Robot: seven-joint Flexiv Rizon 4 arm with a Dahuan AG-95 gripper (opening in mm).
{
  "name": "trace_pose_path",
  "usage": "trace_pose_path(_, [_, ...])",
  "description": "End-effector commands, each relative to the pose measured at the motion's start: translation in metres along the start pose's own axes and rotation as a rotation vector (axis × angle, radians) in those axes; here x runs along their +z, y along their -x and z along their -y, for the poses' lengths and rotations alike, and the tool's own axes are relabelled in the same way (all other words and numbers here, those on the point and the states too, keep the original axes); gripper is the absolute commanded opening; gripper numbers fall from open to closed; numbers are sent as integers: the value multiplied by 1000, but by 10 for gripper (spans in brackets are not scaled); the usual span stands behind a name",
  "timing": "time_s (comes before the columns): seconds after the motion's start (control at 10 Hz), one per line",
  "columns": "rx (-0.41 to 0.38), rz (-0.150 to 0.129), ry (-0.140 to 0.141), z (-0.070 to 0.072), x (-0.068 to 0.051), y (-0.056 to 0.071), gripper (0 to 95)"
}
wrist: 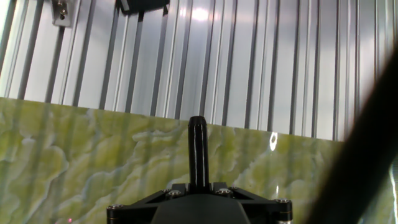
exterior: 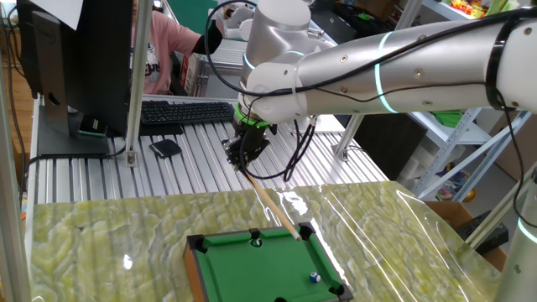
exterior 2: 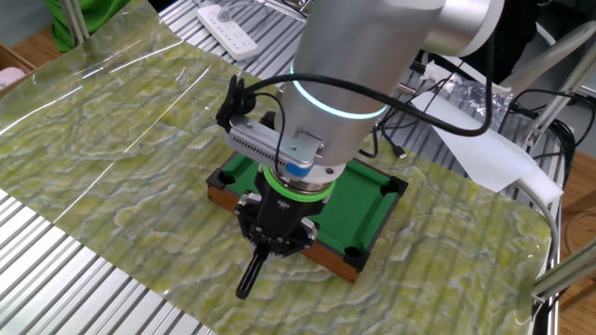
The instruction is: Hit the pool ball
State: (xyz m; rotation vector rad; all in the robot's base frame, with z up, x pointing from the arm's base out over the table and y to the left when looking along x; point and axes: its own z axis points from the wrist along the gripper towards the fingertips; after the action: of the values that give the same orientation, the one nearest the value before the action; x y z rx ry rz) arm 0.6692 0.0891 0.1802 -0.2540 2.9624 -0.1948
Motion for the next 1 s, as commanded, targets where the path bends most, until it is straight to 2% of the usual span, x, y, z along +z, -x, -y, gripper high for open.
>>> trace_pose_path(0.1, [-6, -10, 4, 7, 0, 11, 0])
trace_pose_path(0.2, [7, -8, 1, 12, -1, 16, 0])
trace_pose_path(0.5, [-19, -8, -5, 27, 1, 29, 0])
trace_pose_path(0.6, [-39, -11, -14, 36, 1, 36, 0])
trace_pose_path(0.8, [-71, -9, -12, 57, 3, 49, 0])
trace_pose_path(1.0, [-79, 10, -15, 69, 10, 55, 0])
